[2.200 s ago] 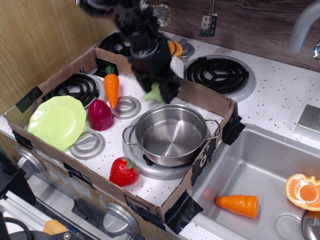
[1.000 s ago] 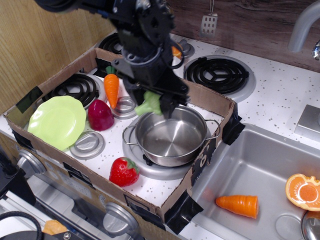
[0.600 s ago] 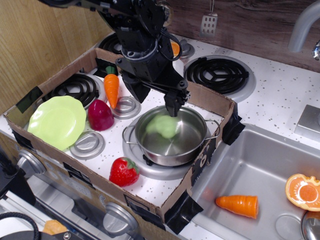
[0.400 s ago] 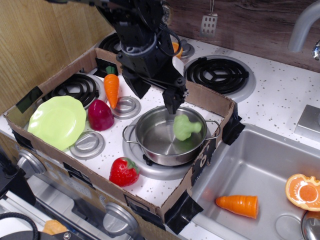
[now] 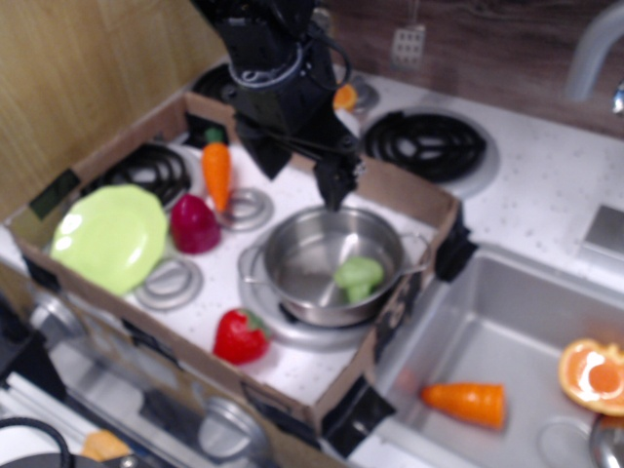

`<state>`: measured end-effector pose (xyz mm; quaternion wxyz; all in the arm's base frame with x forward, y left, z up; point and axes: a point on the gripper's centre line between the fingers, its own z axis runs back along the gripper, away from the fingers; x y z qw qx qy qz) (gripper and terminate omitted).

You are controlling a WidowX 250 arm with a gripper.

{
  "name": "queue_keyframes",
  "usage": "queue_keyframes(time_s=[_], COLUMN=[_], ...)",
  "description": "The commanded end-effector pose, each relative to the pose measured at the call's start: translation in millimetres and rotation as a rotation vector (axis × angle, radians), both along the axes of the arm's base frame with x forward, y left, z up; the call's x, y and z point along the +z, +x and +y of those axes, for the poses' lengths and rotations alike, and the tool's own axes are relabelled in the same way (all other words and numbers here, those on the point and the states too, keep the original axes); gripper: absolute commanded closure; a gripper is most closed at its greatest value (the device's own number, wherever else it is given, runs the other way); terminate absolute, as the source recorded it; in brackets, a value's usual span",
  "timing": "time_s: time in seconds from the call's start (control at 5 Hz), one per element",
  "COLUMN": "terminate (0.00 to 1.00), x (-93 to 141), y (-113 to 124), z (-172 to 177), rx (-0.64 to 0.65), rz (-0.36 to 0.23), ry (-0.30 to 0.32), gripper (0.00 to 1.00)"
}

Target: Put broccoli in pot

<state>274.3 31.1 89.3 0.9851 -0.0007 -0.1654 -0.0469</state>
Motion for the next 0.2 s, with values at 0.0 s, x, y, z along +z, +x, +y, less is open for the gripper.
queue_keyframes(time_s=[0.0], terminate=[1.00], x=[13.0], y=[7.4], z=[-6.3], rx=[0.005], rz=[-0.040], ry=[0.005], gripper=[0.00])
